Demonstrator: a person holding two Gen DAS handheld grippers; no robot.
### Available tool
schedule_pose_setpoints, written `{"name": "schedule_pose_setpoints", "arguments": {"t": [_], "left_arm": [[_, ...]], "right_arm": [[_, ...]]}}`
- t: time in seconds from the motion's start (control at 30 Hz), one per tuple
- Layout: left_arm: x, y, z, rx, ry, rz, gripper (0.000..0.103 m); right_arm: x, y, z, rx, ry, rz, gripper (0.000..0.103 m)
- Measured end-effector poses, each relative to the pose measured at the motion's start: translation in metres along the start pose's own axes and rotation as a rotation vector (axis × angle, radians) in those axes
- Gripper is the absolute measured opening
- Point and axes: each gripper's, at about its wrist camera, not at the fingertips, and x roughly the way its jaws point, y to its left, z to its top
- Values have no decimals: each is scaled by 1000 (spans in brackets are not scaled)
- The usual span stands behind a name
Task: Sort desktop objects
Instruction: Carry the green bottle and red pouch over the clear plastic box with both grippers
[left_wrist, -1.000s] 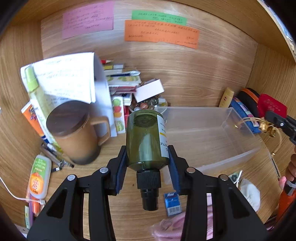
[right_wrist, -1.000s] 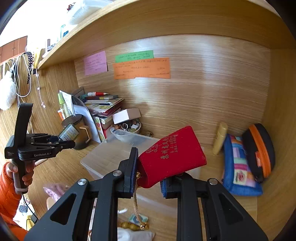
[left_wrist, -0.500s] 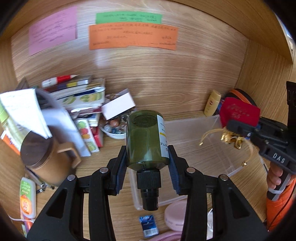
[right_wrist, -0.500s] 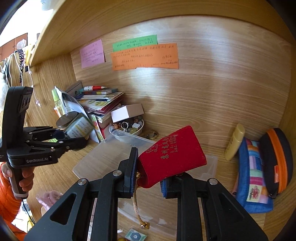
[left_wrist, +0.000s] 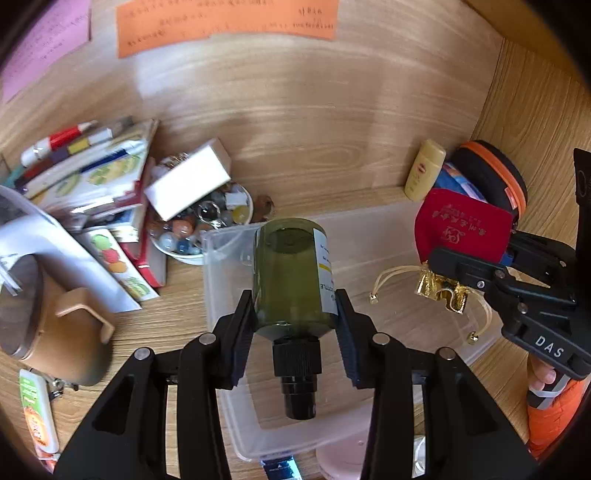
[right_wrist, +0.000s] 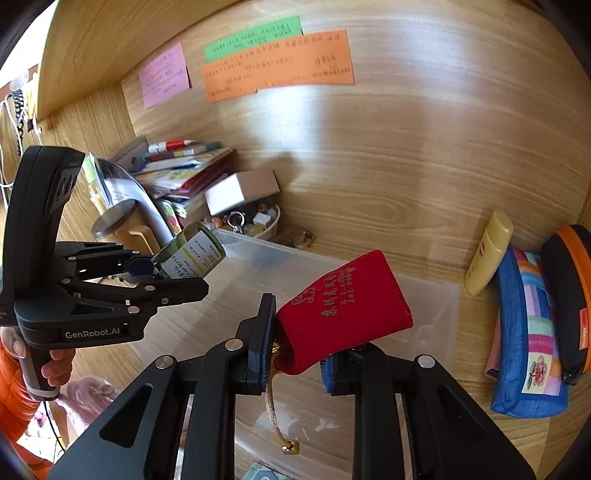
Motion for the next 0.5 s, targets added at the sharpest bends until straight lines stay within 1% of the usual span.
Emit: {"name": "schedule_pose_setpoints", "arguments": {"t": [0.23,0.4,0.5], "left_arm": [[20,4,-1,12,56,-21,41],[37,-1,-3,36,106,-7,41],[45,-5,-6,52,138,-2,41]], "right_arm": [[14,-6,-7,4,49,-21,19],[18,-9,-10,7,74,-20,19],[20,-8,-12,-2,80,-43,19]]}}
